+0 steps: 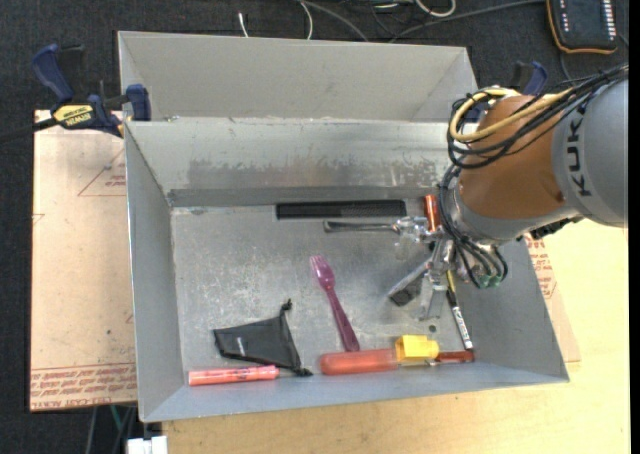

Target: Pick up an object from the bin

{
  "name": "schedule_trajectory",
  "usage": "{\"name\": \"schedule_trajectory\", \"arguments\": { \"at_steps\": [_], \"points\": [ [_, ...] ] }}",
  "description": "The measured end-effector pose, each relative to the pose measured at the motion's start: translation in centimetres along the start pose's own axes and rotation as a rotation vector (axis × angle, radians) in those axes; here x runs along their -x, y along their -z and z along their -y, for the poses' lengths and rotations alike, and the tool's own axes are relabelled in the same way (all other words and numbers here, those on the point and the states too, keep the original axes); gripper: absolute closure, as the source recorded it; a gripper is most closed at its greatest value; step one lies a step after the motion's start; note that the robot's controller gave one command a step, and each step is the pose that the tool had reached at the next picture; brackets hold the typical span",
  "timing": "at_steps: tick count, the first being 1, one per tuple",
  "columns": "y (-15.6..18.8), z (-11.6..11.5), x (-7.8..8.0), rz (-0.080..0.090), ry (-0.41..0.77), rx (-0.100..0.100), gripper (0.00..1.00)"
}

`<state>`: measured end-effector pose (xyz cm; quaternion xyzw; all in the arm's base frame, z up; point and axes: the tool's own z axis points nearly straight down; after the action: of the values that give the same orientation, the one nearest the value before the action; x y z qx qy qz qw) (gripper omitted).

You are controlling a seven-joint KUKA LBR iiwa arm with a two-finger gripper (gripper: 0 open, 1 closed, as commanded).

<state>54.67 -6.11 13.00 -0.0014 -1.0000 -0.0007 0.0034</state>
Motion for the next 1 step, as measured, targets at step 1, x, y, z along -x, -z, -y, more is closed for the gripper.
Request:
{"name": "schedule_trajectory", "arguments": {
  "at_steps": [1],
  "points": [
    [0.43,-0.04,0.20,0.008,0.003,-0.001,0.00]
  ]
}}
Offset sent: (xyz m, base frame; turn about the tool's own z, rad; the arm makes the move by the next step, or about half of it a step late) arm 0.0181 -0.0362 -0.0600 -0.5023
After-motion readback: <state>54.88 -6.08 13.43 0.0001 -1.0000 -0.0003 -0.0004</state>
